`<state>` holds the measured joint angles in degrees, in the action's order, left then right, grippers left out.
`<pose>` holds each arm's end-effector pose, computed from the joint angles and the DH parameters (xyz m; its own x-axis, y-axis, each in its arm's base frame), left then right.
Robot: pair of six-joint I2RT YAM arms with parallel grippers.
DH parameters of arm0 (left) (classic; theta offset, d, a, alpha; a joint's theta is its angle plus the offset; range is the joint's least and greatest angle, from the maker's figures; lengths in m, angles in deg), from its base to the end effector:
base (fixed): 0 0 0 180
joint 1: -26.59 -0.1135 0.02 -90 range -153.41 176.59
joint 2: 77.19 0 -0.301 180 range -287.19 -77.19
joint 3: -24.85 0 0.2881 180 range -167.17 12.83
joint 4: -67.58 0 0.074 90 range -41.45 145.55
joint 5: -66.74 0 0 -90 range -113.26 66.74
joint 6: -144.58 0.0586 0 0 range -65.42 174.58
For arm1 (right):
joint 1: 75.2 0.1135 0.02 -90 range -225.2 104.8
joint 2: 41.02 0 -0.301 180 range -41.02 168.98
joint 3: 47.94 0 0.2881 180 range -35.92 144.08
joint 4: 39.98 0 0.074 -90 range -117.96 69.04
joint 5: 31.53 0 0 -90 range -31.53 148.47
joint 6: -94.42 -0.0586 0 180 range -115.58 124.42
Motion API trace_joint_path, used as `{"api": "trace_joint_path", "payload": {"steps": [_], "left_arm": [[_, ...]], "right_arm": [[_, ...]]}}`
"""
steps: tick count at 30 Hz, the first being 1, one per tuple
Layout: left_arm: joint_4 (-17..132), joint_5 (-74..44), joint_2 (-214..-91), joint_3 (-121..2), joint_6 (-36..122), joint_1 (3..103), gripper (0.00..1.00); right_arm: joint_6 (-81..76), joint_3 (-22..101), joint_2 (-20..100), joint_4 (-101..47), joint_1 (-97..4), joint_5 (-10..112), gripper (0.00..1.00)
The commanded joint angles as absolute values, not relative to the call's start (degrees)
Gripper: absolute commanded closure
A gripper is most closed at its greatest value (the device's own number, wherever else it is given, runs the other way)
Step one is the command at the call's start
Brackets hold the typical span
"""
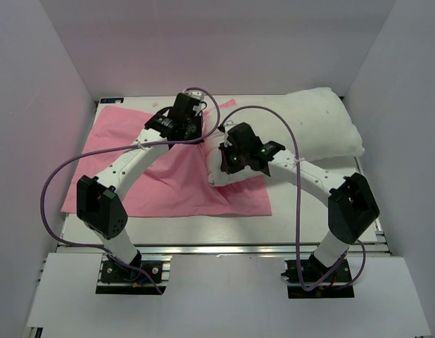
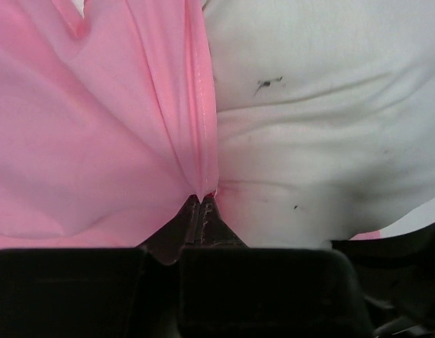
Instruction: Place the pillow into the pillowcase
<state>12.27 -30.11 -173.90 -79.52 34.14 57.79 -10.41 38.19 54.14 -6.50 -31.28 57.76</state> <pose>0.3712 -0.2166 0.3532 -0.7480 0.0476 -0.6620 0.1968 0.9685 -0.1527 0.3088 0.2983 0.2785 -0.6497 -0.2704 -0.7105 -0.5523 0.8101 0.1968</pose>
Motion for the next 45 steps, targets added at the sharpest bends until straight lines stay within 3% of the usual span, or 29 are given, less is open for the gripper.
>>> {"api": "trace_joint_path", "payload": {"steps": [1,13,22,30,34,45], "left_arm": [[10.6,-28.7,-168.9,-81.6,34.8,57.9,1.0],[8.8,-23.6,-164.5,-86.2,35.5,57.9,1.0],[5.5,-23.9,-164.4,-89.1,35.8,57.9,1.0],[3.3,-29.8,-165.1,-85.7,34.3,57.9,1.0],[2.8,-34.2,-164.0,-82.4,33.5,57.8,1.0],[2.5,-30.2,-162.7,-82.2,33.7,57.8,1.0]], "right_arm": [[-13.0,42.0,50.7,-18.5,-34.0,61.2,1.0],[-21.8,51.2,61.0,-24.4,-34.3,55.6,1.0],[-26.8,58.9,73.8,-23.0,-33.0,60.8,1.0],[-33.1,58.1,72.1,-28.6,-35.6,59.0,1.0],[-35.2,55.1,68.2,-32.3,-39.7,49.9,1.0],[-38.4,63.1,73.5,-32.4,-41.8,47.9,1.0]]}}
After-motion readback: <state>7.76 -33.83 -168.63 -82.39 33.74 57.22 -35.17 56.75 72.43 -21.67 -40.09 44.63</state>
